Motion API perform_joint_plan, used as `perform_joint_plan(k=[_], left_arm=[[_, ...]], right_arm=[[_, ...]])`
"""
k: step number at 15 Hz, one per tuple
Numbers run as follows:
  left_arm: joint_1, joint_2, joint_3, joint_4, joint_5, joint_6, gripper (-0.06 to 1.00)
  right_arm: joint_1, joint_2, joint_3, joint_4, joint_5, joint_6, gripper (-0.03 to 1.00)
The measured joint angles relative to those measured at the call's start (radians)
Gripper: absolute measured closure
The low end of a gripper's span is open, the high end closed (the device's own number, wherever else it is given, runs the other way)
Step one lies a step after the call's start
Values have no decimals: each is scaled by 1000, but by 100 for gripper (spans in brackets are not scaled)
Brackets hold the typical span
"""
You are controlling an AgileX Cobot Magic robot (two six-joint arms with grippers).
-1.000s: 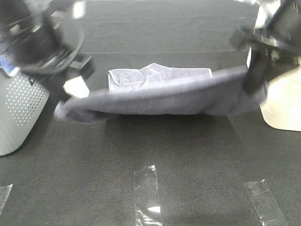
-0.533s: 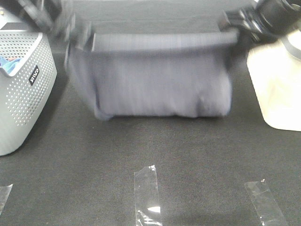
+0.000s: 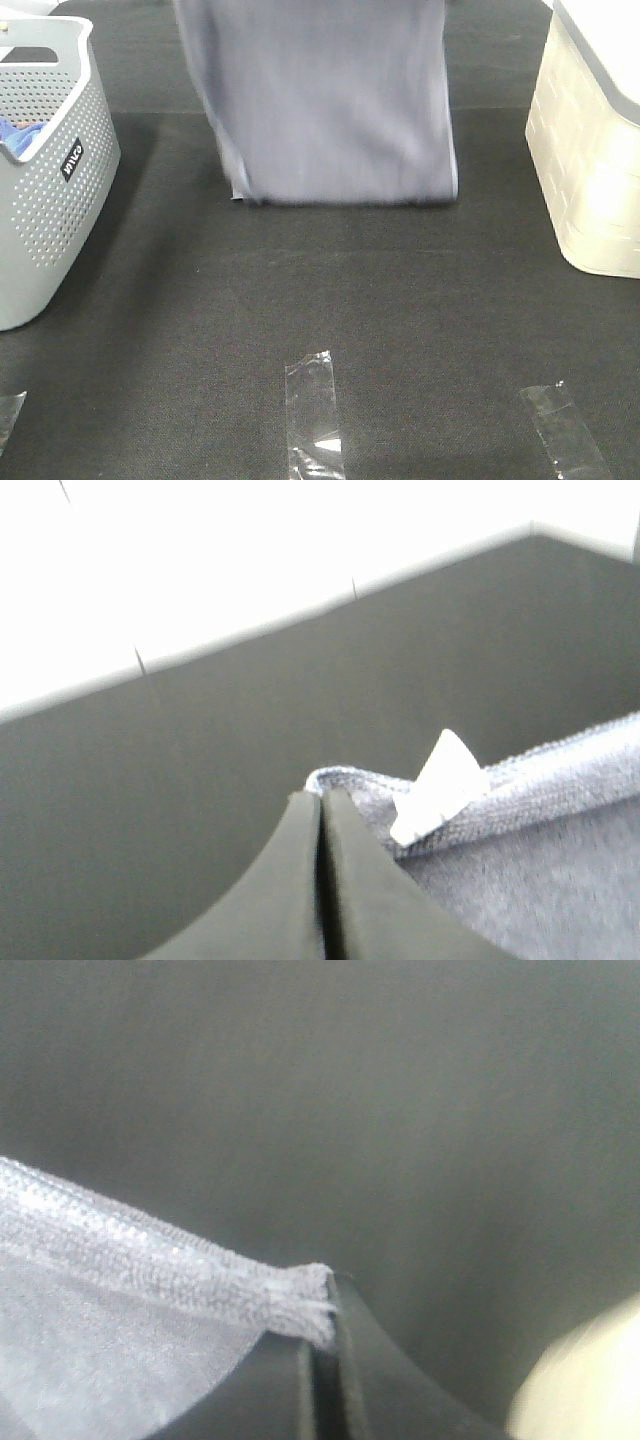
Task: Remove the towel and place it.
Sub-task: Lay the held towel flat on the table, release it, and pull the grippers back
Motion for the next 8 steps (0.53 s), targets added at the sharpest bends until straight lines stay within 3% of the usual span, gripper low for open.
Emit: perform_joint_plan(k=[4, 6, 8], left_arm=[[-20, -2, -458, 5, 60, 0, 94], [-31, -11, -515, 4, 149, 0, 94], [-33, 18, -497, -13, 300, 0, 94]], right_arm=[[1, -25, -390, -30, 12, 1, 97], [5, -35, -429, -20, 56, 1, 97], [6, -4, -427, -6, 189, 1, 97]])
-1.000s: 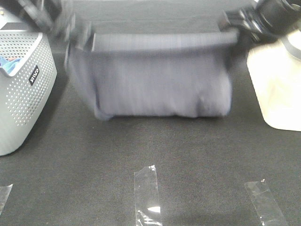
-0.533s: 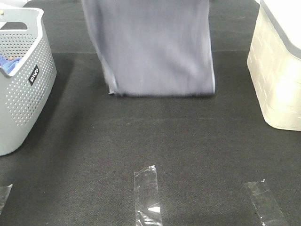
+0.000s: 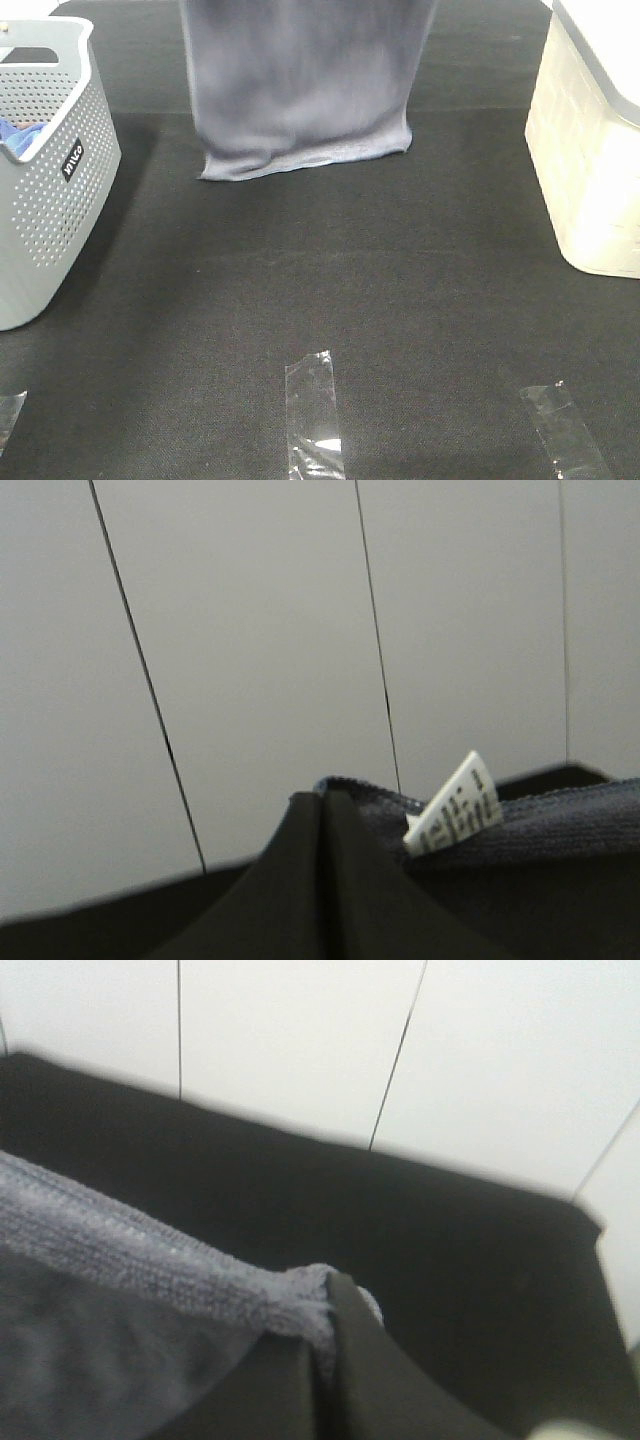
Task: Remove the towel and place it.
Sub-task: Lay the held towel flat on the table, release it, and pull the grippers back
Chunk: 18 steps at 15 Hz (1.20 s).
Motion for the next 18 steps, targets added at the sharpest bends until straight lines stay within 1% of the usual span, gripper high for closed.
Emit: perform_joint_plan(k=[1, 2, 3, 5, 6, 7, 9, 10, 11, 13, 15, 18], left_arm=[[-5, 22, 22, -21, 96, 0, 94], [-13, 41, 44, -56, 214, 3, 94], [-23, 53, 61, -103, 351, 28, 94], [-32, 56, 66, -209, 597, 124, 94], [-32, 53, 66, -262, 702, 165, 94], [-31, 53, 68, -306, 798, 181, 94], [-31, 53, 72, -323, 941, 183, 94], [-30, 53, 72, -325, 982, 180, 94], [-29, 51, 78, -330, 992, 176, 94], [-33, 21, 160, -354, 993, 164, 94], [-58, -51, 337, -363, 993, 160, 94], [-139, -208, 624, -373, 990, 158, 94]], right_arm=[[1, 21, 14, 14, 82, 0, 97], [1, 33, 40, 29, 181, 0, 97], [2, 39, 75, 45, 265, 0, 97], [2, 41, 148, 82, 407, 0, 97], [1, 41, 188, 91, 434, 0, 97], [0, 40, 225, 102, 446, 0, 97], [-1, 25, 305, 157, 449, 0, 97], [-1, 9, 360, 183, 449, 0, 97], [-1, -12, 417, 199, 449, 0, 97], [-1, -67, 544, 219, 447, 0, 97], [-1, -128, 677, 255, 445, 0, 97], [-1, -244, 901, 304, 445, -4, 97]])
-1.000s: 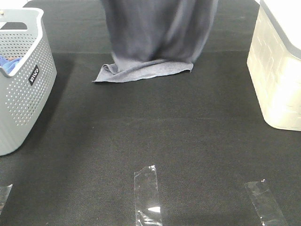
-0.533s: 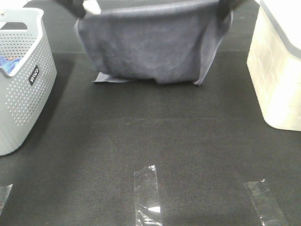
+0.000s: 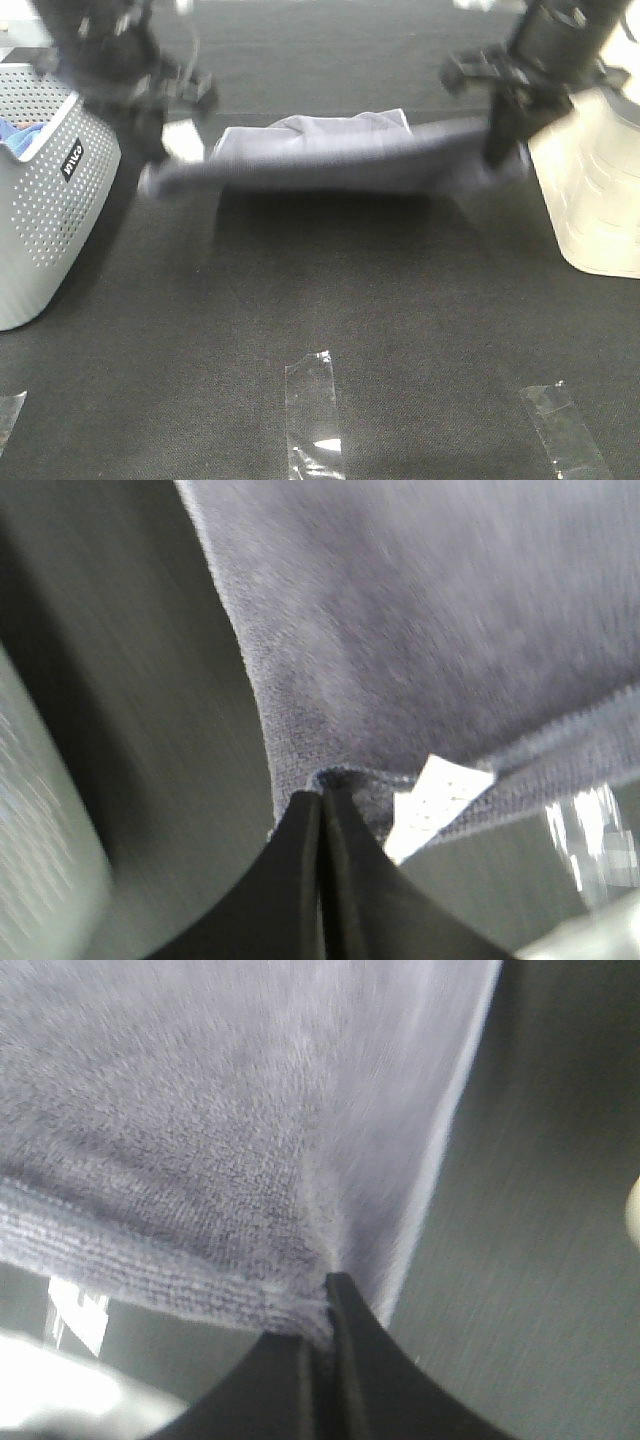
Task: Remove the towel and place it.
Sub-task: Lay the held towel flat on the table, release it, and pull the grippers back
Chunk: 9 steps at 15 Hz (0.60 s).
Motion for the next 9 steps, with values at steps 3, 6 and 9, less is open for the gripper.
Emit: perform_joint_plan(k=[3, 6, 9], left_arm=[[-93, -162, 233, -10, -20, -53, 94], [-203, -355, 451, -34, -51, -176, 94], [-293, -471, 573, -72, -71, -272, 94]], right_arm=[[0, -144, 212, 59, 1, -5, 97], [0, -335, 451, 126, 1, -7, 97], [0, -465, 597, 163, 2, -7, 97]])
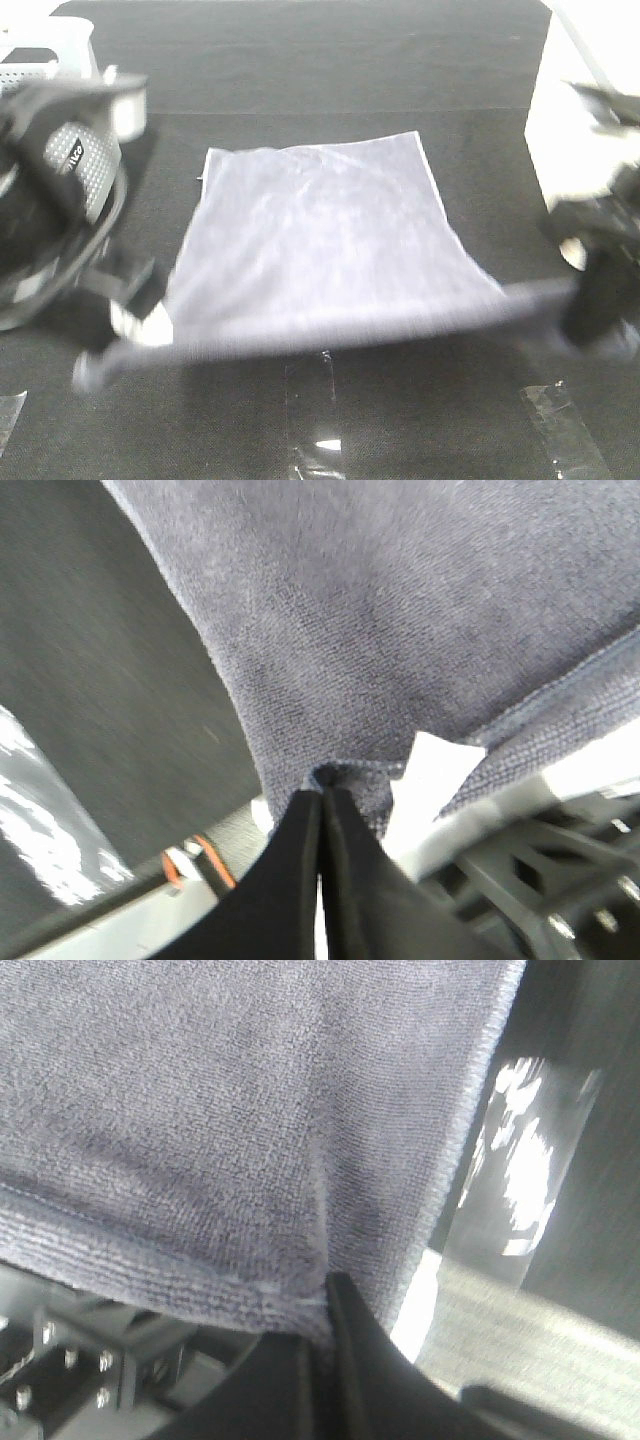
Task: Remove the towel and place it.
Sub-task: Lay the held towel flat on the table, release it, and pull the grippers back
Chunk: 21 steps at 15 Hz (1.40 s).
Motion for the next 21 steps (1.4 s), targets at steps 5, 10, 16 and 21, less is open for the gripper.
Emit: perform_joint_plan(k=[5, 10, 16, 21], left_arm=[[-150, -45, 155, -91, -35, -114, 94], [-365, -47, 183, -106, -41, -277, 94], [-391, -48, 321, -206, 30, -298, 94], [-391, -48, 334, -200, -101, -295, 94]], right_arm=[[0, -129, 143, 41, 13, 1, 97], [0, -141, 269, 37, 16, 4, 97], [-11, -141, 362, -58, 13, 29, 97], [-11, -141, 364, -58, 13, 30, 97]])
